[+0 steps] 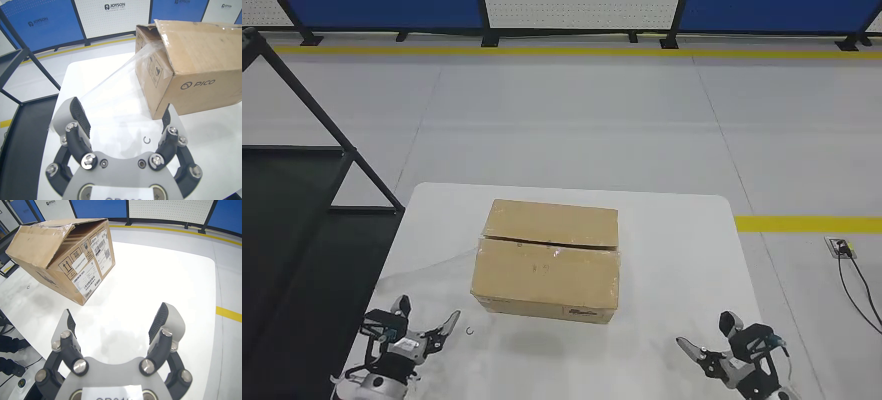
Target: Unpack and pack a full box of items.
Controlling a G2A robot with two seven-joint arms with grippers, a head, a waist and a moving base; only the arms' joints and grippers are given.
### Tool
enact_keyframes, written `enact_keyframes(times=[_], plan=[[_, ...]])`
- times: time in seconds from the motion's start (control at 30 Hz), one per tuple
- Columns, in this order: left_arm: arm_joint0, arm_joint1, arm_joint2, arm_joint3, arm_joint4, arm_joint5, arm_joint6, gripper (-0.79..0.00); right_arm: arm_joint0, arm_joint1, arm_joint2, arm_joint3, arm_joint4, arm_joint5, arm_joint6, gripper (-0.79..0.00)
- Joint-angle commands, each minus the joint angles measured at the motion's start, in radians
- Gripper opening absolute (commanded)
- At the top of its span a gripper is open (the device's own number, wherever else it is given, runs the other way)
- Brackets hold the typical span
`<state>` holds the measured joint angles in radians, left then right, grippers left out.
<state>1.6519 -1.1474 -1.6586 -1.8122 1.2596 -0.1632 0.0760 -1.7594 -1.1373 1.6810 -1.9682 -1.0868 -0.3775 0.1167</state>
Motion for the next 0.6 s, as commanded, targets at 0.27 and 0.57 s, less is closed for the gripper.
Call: enact_keyframes(times=[0.27, 0.57], plan=[[-0.129, -0.013, 0.049, 0.071, -0.086, 0.058, -0.048, 0.0, 0.091, -0.007, -0.069, 0.035, 0.159, -0.011, 0.053, 0.0], [-0.187, -0.015, 0.065, 0.116, -0.129, 0.022, -0.084, 0.0, 0.114, -0.008, -0.074, 0.055, 0.245, -0.036, 0.057, 0.0]])
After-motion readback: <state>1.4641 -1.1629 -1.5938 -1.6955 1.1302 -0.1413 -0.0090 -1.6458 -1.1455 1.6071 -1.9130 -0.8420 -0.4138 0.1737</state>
